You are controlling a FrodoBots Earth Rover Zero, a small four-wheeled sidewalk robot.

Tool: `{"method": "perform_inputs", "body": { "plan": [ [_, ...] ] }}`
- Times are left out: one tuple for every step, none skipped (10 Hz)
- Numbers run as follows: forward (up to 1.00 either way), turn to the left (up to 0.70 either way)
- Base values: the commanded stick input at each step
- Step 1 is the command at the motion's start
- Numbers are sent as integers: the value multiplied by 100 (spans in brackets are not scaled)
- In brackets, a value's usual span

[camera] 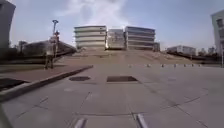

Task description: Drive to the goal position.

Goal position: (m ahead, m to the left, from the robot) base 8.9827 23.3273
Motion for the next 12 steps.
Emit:
{"method": "perform_inputs", "body": {
  "plan": [
    [70, 0],
    [70, 0],
    [70, 0],
    [70, 0],
    [70, 4],
    [70, 13],
    [70, 14],
    [70, 7],
    [70, 0],
    [70, 0],
    [70, 0],
    [70, 0]
  ]
}}
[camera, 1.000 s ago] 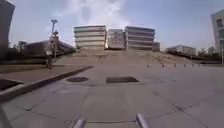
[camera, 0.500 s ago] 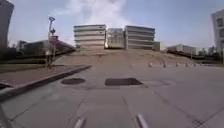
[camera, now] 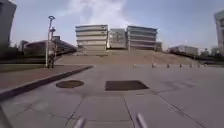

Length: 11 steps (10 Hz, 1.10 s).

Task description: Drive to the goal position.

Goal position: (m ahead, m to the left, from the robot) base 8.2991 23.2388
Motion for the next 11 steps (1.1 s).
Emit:
{"method": "perform_inputs", "body": {
  "plan": [
    [70, 0],
    [70, 0],
    [70, 5],
    [70, 12],
    [70, 14],
    [70, 14],
    [70, 14],
    [70, 14],
    [70, 14],
    [70, 14],
    [70, 14]
  ]
}}
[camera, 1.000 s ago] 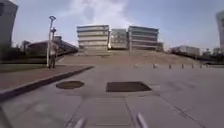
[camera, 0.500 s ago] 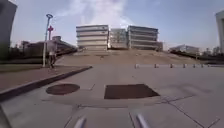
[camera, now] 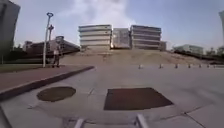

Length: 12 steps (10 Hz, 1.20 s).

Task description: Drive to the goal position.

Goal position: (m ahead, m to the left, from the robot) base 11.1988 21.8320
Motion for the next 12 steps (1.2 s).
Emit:
{"method": "perform_inputs", "body": {
  "plan": [
    [70, 13],
    [70, 3],
    [70, 0],
    [70, 0],
    [70, 0],
    [70, 0],
    [70, 0],
    [70, 0],
    [70, 0],
    [70, 0],
    [70, 0],
    [70, 0]
  ]
}}
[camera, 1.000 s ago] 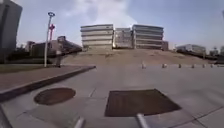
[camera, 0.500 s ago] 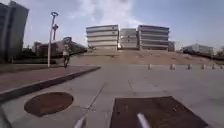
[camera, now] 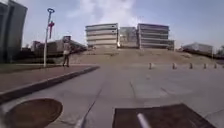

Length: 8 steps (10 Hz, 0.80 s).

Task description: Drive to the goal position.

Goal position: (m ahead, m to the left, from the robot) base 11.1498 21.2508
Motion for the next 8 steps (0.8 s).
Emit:
{"method": "perform_inputs", "body": {
  "plan": [
    [70, 0],
    [70, 0],
    [70, 0],
    [70, 0],
    [70, 0],
    [70, 0],
    [70, 0],
    [70, 0]
  ]
}}
